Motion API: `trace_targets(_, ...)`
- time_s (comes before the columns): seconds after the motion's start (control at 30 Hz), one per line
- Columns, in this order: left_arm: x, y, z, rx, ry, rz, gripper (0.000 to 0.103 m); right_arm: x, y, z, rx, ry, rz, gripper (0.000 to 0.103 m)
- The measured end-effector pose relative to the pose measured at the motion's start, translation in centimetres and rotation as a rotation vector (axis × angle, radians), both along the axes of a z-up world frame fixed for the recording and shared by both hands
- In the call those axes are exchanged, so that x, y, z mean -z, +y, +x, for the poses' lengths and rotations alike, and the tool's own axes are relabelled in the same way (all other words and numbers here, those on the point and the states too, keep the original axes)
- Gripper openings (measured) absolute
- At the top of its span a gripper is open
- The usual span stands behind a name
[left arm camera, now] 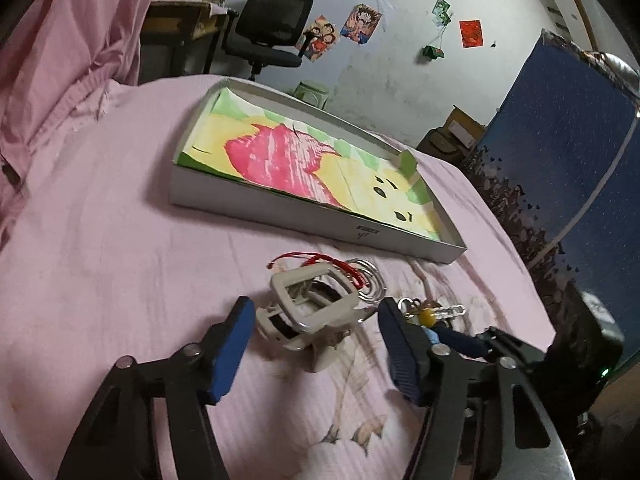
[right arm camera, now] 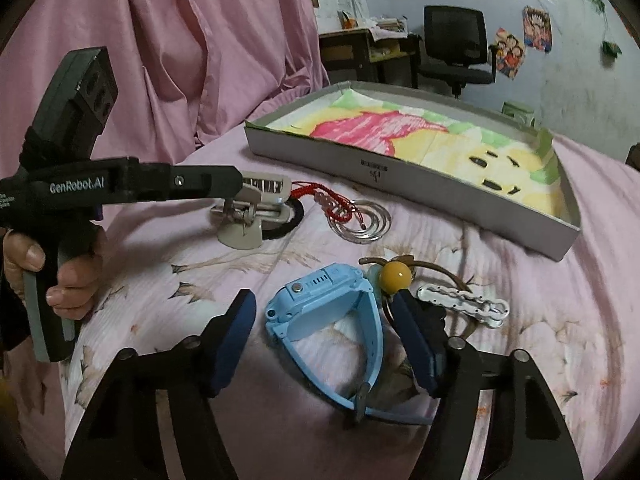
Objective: Organize jewelry
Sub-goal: 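Grasp the white claw clip with the left tool while the right tool grasps the blue smartwatch, then carry the clip and watch into the tray and open both tools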
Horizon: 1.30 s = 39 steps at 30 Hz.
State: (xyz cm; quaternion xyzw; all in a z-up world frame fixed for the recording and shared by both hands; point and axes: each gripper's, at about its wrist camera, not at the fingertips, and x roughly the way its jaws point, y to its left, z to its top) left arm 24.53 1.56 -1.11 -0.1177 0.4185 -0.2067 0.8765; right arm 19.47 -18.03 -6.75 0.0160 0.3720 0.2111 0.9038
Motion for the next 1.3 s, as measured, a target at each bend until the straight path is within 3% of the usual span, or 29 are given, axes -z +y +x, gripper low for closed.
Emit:
trace_targets(0.13, 0.1, 0.0, 0.1, -0.002, 0.039, -0.048, 0.045, 0.2, 0.3, 0.2, -0.004, 0.014, -0.002, 0.061)
trace_targets(0.33, 0.1, -0.3, -0.6, -0.013, 0.055, -0.074, 0.039, 0.3, 0.3, 0.0, 0.02, 0.021, 0.007, 0.05)
trace_targets(0.43, 0.1, 0.0, -0.7, -0.022, 0.054, -0.082, 0.038, 0.4, 0.1, -0.1, 0.036, 0.023, 0.015, 0.049)
trace_targets(0.63, 0.3, -0.3, -1.1, -0.02, 0.02, -0.069, 0.038, 0.7, -0.1, -0.1, 0.077, 0.034, 0.024, 0.048)
trace_targets(0.9, 0.0, -0.8, -2.4, 0.021, -0.055, -0.029, 0.028, 0.4, -0.7, -0.6, 0.106, -0.013, 0.039, 0.046)
trace_targets(0.93, 0.0, -0.9, -2.5, 0.024, -0.059, -0.029, 0.011, 0.4, -0.8, -0.6, 0.108, -0.015, 0.041, 0.046)
trace_targets(0.97, 0.1, -1.0, -2.5, 0.02, -0.059, -0.021, 0.008, 0.5, -0.8, -0.6, 0.109, -0.014, 0.041, 0.046)
trace_targets(1.3, 0.7, -0.8, -2.9, 0.002, -0.072, -0.038, 0.007, 0.7, -0.8, -0.8, 0.111, -0.02, 0.045, 0.046)
